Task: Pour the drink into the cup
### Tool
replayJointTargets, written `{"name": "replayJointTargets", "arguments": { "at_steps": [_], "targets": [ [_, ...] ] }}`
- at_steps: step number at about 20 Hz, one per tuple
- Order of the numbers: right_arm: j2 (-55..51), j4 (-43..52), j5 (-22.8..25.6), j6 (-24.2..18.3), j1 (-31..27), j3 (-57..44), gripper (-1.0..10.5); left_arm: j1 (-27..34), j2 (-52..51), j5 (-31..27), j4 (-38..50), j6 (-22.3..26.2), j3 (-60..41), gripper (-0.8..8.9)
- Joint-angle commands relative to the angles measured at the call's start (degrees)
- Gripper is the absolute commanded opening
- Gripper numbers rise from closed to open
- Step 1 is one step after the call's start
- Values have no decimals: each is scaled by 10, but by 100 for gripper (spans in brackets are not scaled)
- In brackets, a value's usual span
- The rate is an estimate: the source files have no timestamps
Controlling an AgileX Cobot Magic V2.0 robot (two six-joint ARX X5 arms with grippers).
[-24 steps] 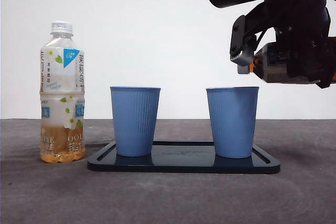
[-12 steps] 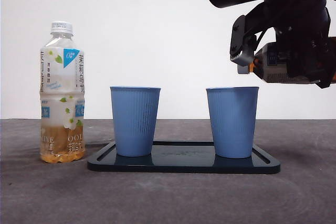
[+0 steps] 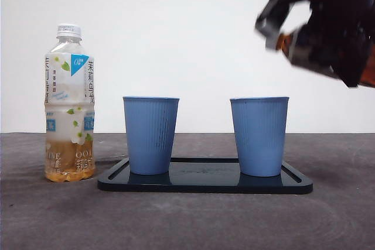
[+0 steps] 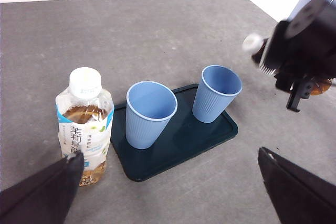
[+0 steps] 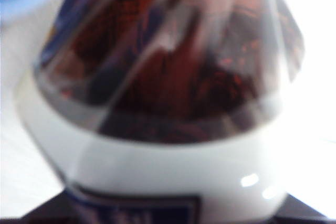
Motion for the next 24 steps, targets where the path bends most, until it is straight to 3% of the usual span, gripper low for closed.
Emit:
{"name": "replayJointTargets", "arguments": {
  "at_steps": [1,4,11,17,24],
  "targets": [
    [-56,38,-67,77,-19,17,193,-3,3,-2,2,9,9,530],
    [-139,132,-165,120,-61,3,193,-3,3,-2,-9,9,9,530],
    [-255,464,-275,125,-114,-220,192,-3,3,-2,-8,9,9,530],
    [-233,757,-305,143,-150,-410,188,-2,3,-2,-13,7,9,530],
    [-136,884,-365,167,-195,-442,188,-2,4,-16,-26,6,9,530]
  ]
}}
